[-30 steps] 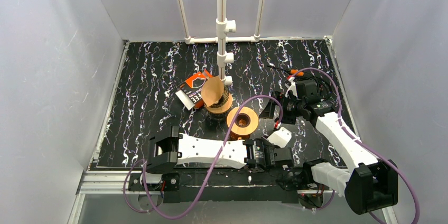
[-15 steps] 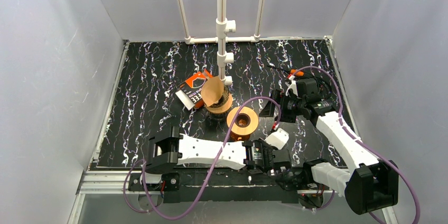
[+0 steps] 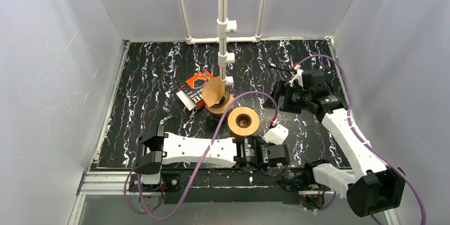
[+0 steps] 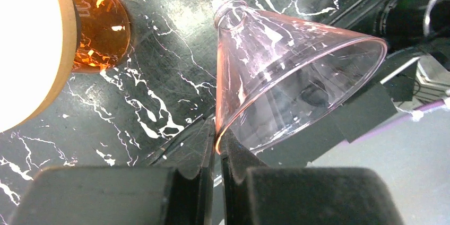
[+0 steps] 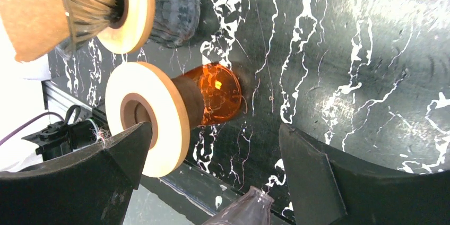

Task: Place the coffee filter in the dripper
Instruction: Pick up the coffee dripper from the center of the board.

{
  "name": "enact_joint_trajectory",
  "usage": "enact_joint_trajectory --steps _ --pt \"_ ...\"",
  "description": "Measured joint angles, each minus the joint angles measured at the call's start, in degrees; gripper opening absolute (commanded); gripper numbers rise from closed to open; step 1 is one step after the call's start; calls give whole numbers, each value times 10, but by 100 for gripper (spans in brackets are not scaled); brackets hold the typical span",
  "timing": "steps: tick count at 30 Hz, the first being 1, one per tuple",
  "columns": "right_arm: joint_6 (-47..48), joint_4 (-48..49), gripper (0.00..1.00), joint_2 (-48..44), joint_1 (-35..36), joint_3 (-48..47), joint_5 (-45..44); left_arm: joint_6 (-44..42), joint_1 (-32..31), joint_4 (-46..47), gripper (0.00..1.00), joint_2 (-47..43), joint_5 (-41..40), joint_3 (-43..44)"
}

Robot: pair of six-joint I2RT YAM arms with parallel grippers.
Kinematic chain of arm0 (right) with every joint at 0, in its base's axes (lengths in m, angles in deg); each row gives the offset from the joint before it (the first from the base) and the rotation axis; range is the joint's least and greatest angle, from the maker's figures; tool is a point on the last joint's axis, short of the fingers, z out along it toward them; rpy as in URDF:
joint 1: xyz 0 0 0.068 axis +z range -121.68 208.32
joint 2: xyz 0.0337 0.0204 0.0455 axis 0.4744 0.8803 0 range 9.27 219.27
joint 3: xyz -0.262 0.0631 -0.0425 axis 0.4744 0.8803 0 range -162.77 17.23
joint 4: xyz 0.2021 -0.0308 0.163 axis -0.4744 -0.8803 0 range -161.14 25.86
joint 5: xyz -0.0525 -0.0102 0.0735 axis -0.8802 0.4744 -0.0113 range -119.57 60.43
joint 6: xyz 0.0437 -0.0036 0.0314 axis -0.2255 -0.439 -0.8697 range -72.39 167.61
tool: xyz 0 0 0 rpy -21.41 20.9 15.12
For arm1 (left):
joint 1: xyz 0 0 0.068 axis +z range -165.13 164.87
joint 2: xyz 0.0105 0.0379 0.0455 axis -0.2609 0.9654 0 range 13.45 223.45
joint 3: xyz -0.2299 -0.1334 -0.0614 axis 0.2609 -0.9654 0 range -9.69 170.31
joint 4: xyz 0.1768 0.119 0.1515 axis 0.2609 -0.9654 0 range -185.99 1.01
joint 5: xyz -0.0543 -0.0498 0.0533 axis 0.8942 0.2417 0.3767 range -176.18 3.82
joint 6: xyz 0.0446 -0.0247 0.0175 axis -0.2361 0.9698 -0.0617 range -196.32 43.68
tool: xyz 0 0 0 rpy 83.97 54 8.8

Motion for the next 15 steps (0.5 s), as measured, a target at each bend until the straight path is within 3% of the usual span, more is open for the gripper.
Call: enact_joint_trajectory --steps 15 --pt "37 -83 98 -25 0 -182 -65 -17 42 11 0 -85 114 8"
